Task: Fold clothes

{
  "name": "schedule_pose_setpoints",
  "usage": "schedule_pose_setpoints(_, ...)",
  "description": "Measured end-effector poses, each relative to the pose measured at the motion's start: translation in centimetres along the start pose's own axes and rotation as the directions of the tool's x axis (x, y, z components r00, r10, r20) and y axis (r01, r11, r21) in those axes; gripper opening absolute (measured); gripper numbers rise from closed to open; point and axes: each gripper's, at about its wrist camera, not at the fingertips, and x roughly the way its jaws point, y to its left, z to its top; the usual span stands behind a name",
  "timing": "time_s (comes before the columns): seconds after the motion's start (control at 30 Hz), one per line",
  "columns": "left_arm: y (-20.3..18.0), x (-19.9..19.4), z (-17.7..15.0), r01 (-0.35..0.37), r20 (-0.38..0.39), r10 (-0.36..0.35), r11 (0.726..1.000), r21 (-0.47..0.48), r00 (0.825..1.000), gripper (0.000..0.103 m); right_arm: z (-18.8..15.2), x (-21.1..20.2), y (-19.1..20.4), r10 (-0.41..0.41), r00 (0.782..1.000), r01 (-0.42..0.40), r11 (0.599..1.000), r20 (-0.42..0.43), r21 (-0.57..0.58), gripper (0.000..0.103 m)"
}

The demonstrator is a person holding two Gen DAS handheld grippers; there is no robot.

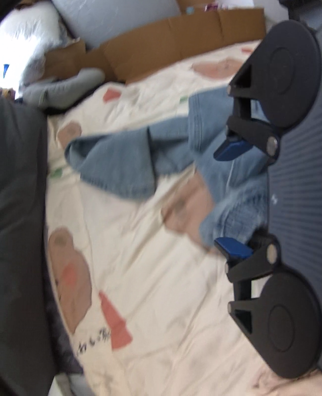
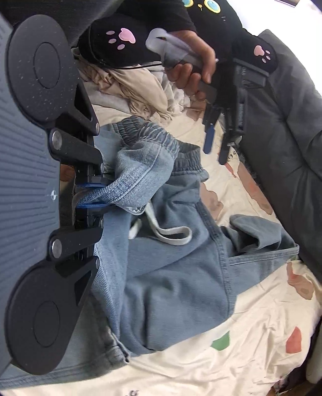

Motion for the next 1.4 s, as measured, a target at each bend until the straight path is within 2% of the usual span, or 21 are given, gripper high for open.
schedule_pose_setpoints(0.13,1.1,0.8,-0.2,-0.071,-0.022,0.071,0.997,-0.018,0.997,0.072,0.7,0.4,0.0,0.000,1.000,0.000,1.000,-0.001,-0.012,0.010)
schedule_pose_setpoints(0.27,1.8,1.1,-0.7,-0.079,-0.042,0.078,0.996,-0.031,0.996,0.080,0.9,0.6,-0.1,-0.001,1.000,0.001,1.000,-0.004,-0.011,0.010)
schedule_pose_setpoints(0.43,2.3,2.6,-1.0,-0.098,-0.061,0.096,0.995,-0.034,0.994,0.081,0.8,0.8,0.0,-0.003,1.000,0.003,1.000,-0.006,-0.004,0.010)
schedule_pose_setpoints(0.47,2.5,2.9,-1.0,-0.102,-0.065,0.100,0.994,-0.033,0.993,0.085,0.8,0.8,0.0,-0.003,1.000,0.003,1.000,-0.006,-0.002,0.010)
schedule_pose_setpoints(0.57,3.2,3.7,-1.0,-0.078,-0.079,0.071,0.993,-0.090,0.994,0.086,0.7,0.8,0.1,-0.002,1.000,0.002,1.000,-0.011,-0.002,0.010)
schedule_pose_setpoints(0.63,3.4,4.1,-1.0,-0.042,-0.089,0.031,0.991,-0.126,0.996,0.080,0.6,0.8,0.2,-0.004,1.000,0.004,1.000,-0.022,-0.015,0.010)
schedule_pose_setpoints(0.67,3.6,4.2,-1.1,-0.023,-0.092,0.010,0.989,-0.143,0.996,0.071,0.6,0.9,0.2,-0.002,1.000,0.002,1.000,-0.027,-0.015,0.010)
schedule_pose_setpoints(0.7,3.8,4.3,-1.3,-0.003,-0.098,-0.014,0.986,-0.166,0.995,0.057,0.6,0.9,0.2,0.000,1.000,0.000,1.000,-0.031,-0.014,0.010)
schedule_pose_setpoints(0.73,4.0,4.3,-1.4,0.017,-0.105,-0.038,0.981,-0.193,0.994,0.051,0.6,1.0,0.2,0.000,0.999,-0.001,1.000,-0.035,-0.014,0.012)
schedule_pose_setpoints(0.87,3.9,3.1,-1.9,0.006,-0.107,-0.023,0.988,-0.157,0.994,0.032,0.8,1.2,0.0,0.004,0.999,-0.004,1.000,-0.041,-0.009,0.014)
schedule_pose_setpoints(1.0,4.4,1.4,-2.8,0.006,-0.115,-0.020,0.992,-0.123,0.993,0.019,1.7,1.2,-0.2,0.002,0.999,-0.002,1.000,-0.045,-0.011,0.019)
schedule_pose_setpoints(1.23,5.6,-1.1,-4.1,0.004,-0.114,-0.013,0.997,-0.082,0.993,0.018,4.7,1.1,-1.1,-0.010,0.999,0.008,0.999,-0.047,-0.032,0.036)
schedule_pose_setpoints(1.4,6.2,-2.0,-5.5,0.004,-0.110,-0.013,0.996,-0.084,0.994,0.017,7.5,1.3,-2.2,-0.040,0.999,0.039,0.999,-0.026,-0.038,0.037)
